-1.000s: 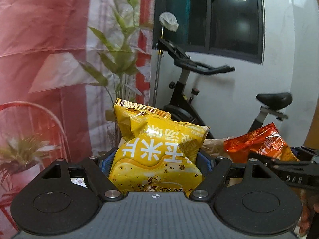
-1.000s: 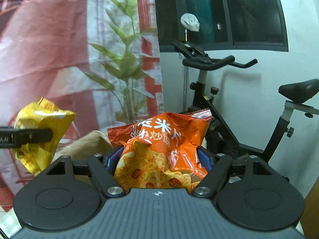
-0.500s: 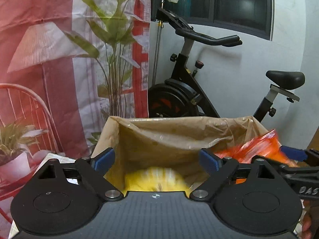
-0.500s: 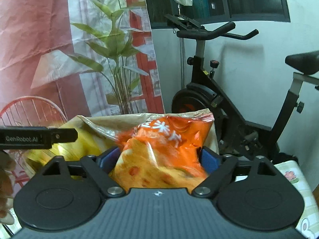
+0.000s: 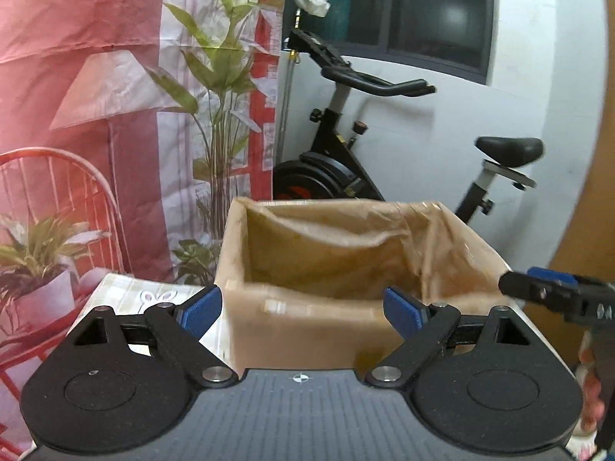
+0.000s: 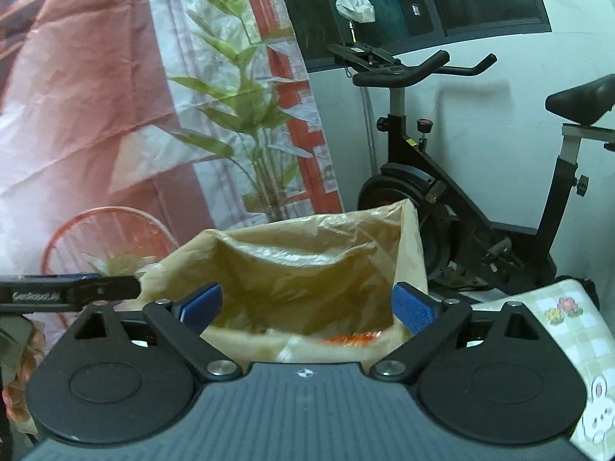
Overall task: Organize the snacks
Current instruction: 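Lift both bags over the lined box and open both tools to drop them, then lower the left tool and grasp the green bag with a QR code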
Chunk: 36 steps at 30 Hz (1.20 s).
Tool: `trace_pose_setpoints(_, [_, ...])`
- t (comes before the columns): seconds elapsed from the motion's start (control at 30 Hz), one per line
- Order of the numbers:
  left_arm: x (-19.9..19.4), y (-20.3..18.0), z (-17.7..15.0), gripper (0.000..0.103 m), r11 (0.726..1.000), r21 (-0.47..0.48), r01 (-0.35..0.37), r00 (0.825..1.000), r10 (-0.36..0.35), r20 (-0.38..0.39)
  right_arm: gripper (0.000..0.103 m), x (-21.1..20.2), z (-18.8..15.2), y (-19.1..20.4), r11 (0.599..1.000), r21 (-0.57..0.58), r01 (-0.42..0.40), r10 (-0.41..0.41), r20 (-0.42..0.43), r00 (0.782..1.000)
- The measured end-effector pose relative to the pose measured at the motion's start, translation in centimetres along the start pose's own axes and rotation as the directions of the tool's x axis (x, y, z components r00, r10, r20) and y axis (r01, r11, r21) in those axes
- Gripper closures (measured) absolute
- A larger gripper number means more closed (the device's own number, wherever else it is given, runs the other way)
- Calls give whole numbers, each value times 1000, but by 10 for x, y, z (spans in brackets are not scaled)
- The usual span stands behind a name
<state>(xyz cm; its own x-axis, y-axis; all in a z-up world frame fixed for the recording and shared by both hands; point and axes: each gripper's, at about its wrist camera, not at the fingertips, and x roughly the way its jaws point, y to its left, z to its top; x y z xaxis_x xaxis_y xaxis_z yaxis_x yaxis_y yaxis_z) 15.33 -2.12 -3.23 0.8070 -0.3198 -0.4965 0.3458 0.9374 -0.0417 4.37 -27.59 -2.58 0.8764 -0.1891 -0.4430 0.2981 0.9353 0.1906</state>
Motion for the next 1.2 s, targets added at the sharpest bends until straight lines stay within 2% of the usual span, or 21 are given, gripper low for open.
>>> trace_pose_setpoints(0.23, [-43, 13, -67, 11, 997, -14, 71, 996, -71, -58, 6, -39, -51, 7, 1000, 5, -13, 13, -22, 1000])
trace_pose_setpoints(0.43, [-33, 5, -130, 11, 992, -52, 113, 973, -121, -197, 6, -37, -102, 8, 1000, 7, 24, -23, -148, 989])
trace_pose_setpoints(0.6, [-21, -3, -168, 11, 988, -90, 127, 954, -146, -262, 6, -40, -127, 13, 999, -33, 33, -39, -198, 979])
trace_pose_setpoints(0.7, [-20, -13, -180, 10, 987, -33, 158, 948, -161, -274, 6, -42, -133, 11, 999, -28, 36, -41, -214, 976])
trace_pose_setpoints(0.83, [-16, -30, -195, 9, 982, 69, 174, 941, -145, -306, 7, -42, -131, 6, 999, -14, 44, -46, -220, 974])
trace_pose_setpoints(0.97, [-14, -43, -200, 9, 975, 108, 194, 931, -148, -333, 7, -41, -129, 6, 999, -15, 47, -49, -213, 976])
trace_pose_setpoints(1.07, [-15, -53, -202, 9, 973, 135, 188, 934, -135, -331, 7, -40, -130, 7, 999, -16, 48, -50, -218, 975])
trace_pose_setpoints(1.2, [-16, -65, -207, 7, 957, 229, 176, 941, -95, -324, 8, -39, -131, 8, 999, -15, 45, -47, -227, 973])
